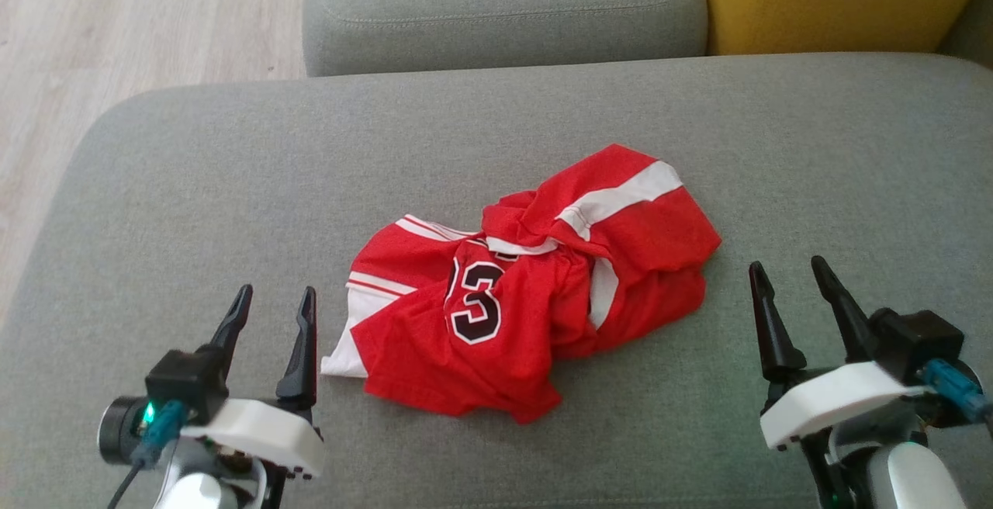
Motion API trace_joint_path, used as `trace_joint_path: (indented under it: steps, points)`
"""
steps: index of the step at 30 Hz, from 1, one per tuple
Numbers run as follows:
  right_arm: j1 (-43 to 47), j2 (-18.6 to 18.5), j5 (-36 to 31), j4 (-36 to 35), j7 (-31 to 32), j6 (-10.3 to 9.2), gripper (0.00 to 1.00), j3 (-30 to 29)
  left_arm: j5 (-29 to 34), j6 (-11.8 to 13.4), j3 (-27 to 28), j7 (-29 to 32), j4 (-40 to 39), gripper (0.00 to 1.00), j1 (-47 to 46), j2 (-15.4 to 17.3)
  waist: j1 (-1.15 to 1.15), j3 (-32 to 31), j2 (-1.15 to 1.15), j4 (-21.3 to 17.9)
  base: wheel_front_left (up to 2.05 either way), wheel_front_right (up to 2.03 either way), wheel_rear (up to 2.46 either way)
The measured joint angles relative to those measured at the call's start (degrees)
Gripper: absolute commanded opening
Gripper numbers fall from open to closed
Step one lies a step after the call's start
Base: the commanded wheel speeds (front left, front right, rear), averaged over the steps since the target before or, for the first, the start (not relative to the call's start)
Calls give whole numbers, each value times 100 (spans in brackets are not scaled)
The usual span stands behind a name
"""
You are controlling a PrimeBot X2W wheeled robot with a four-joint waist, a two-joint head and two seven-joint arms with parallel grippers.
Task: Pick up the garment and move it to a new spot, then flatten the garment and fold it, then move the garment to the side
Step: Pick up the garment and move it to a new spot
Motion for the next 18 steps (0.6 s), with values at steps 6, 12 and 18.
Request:
trace_joint_path:
  steps: [6,12,18]
  points:
    - [0,0,42,0,0,0,100,0,-51,8,-1,15,-2,100,0,1,0,16,0,15,0,0,0]
    - [0,0,42,0,-1,0,100,0,-52,36,-3,15,-2,100,0,5,0,17,0,16,0,0,0]
    - [-1,0,42,0,-1,0,100,-1,-94,49,-7,15,-2,100,0,16,0,21,0,8,0,0,0]
